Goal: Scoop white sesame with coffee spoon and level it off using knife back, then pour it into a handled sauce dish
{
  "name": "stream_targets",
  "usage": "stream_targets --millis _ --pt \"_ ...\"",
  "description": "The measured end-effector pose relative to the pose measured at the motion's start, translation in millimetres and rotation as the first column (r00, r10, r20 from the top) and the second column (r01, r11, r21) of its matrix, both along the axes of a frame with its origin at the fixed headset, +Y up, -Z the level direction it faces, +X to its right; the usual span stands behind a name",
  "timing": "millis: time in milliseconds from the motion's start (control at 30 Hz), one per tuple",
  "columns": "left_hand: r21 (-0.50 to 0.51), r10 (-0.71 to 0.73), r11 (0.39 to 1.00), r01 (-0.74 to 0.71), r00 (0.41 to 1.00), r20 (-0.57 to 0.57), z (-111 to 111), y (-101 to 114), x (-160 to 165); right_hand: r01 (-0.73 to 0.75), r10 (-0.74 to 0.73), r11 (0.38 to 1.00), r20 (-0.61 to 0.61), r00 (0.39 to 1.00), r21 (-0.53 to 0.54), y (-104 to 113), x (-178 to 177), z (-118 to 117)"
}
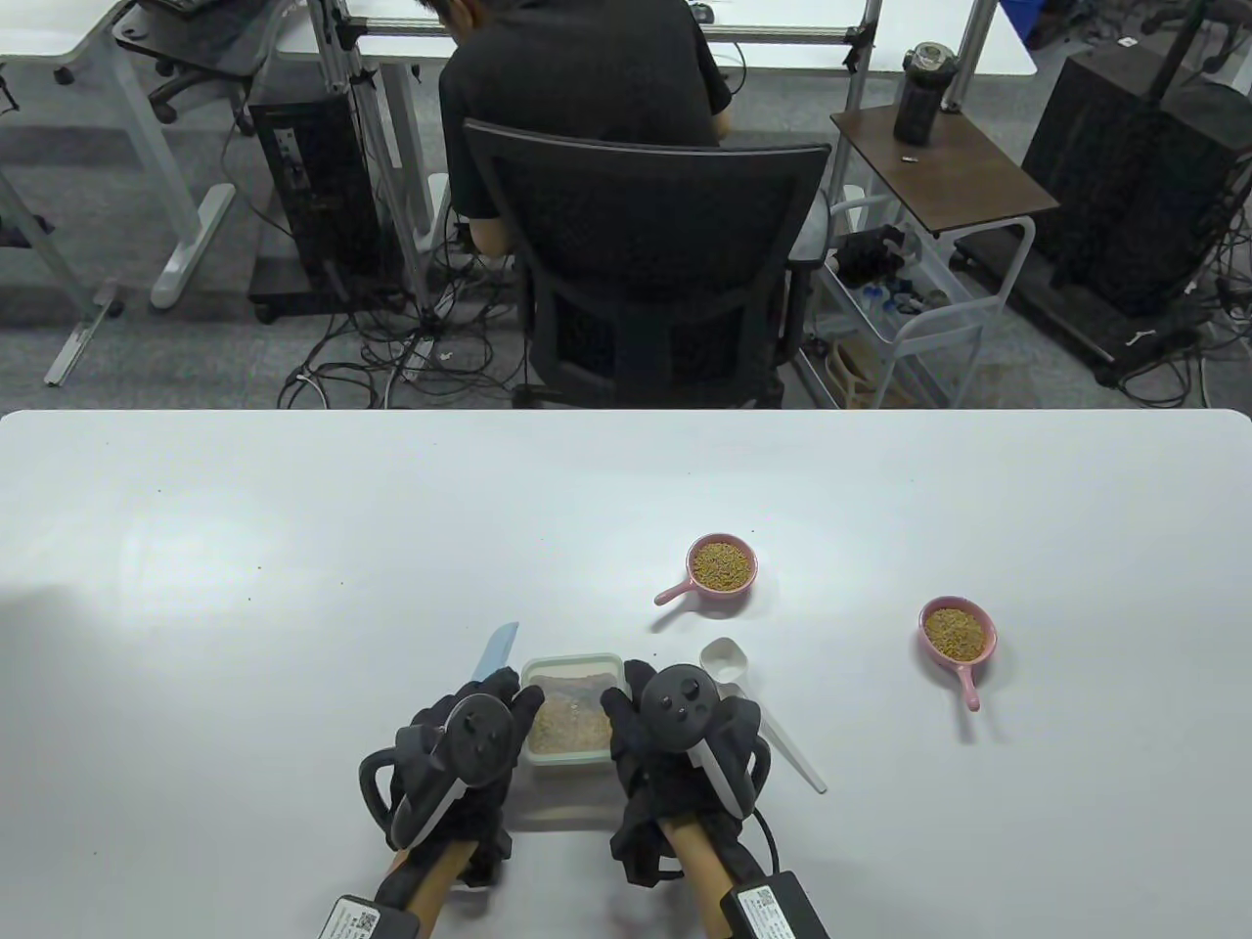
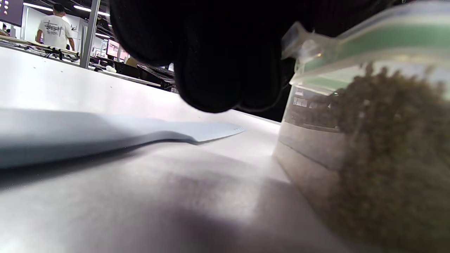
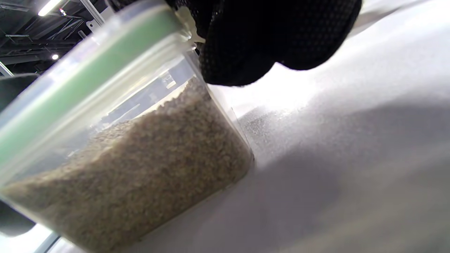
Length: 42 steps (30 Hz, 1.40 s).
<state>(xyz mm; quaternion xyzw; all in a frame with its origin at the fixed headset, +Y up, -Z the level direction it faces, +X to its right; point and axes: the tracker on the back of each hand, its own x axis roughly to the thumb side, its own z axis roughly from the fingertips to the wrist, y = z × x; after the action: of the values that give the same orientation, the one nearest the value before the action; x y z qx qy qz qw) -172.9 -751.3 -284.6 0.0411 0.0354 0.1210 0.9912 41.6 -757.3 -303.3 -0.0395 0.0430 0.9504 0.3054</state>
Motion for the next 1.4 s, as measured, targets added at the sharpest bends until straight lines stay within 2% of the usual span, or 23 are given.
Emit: stream_targets --millis 167,200,367,533,633,700,767,800,967,1033,1167,1200,1333,1400 --pt "-0.047 0.091 0.995 -0.091 0.996 0.014 -2.7 -3.7 -2.9 0.050 -0.050 0.999 0.013 0.999 -0.022 -2.2 0.9 -0.1" --pt "-0.055 0.110 0.993 -0.108 0.994 0.026 -3.9 -3.7 -3.2 0.025 -0.024 0.999 0.035 0.999 -0.041 -3.2 1.5 0.3" --pt "-0.128 0.214 0.969 -0.213 0.977 -0.008 -6.4 -2.0 -3.4 0.058 -0.057 0.998 0.036 0.998 -0.023 -3.7 2.7 0.3" --pt "-0.182 0.179 0.966 -0.182 0.983 -0.037 -6.8 0.8 -0.4 -0.014 0.013 1.000 0.037 0.999 0.013 -1.5 -1.5 3.2" --pt "-0.091 0.007 0.996 -0.010 0.999 -0.037 -2.0 5.8 8.4 -0.054 0.053 0.998 0.035 0.998 0.028 0.2 -3.5 4.3" --pt "-0.006 -0.152 0.988 0.152 0.987 -0.050 2.6 9.0 18.5 -0.050 0.049 0.998 0.042 0.998 0.032 -0.1 -4.0 4.8" --pt "0.007 -0.227 0.974 0.227 0.973 -0.034 2.8 9.9 23.2 -0.042 0.041 0.999 0.043 0.998 0.029 -0.7 -3.4 4.8" --pt "-0.001 -0.216 0.976 0.216 0.976 -0.032 2.2 10.0 22.6 -0.034 0.033 0.999 0.045 0.998 0.027 -1.1 -3.2 4.8" --pt "-0.111 0.015 0.994 -0.015 1.000 0.001 -5.1 5.3 8.7 0.009 -0.009 1.000 0.025 1.000 -0.010 -3.7 -1.4 2.7" --pt "-0.103 0.016 0.995 -0.016 1.000 0.007 -4.6 4.9 7.7 0.018 -0.018 1.000 0.025 1.000 -0.012 -4.1 -1.0 2.4" --pt "-0.065 -0.069 0.995 0.069 0.998 0.011 -2.2 5.8 12.7 0.017 -0.017 1.000 0.025 1.000 -0.011 -4.0 -0.8 3.1" --pt "-0.065 -0.068 0.996 0.068 0.998 0.009 -2.0 5.7 12.7 0.000 0.000 1.000 0.030 1.000 -0.014 -2.4 -2.0 3.7" --pt "-0.071 -0.050 0.996 0.051 0.999 0.004 -1.9 5.5 12.2 -0.258 0.256 0.965 0.064 0.965 0.036 8.4 -15.5 10.6" --pt "-0.067 -0.057 0.996 0.057 0.998 0.004 -1.7 5.4 12.8 -0.303 0.298 0.951 0.076 0.952 0.068 8.5 -20.3 12.5"
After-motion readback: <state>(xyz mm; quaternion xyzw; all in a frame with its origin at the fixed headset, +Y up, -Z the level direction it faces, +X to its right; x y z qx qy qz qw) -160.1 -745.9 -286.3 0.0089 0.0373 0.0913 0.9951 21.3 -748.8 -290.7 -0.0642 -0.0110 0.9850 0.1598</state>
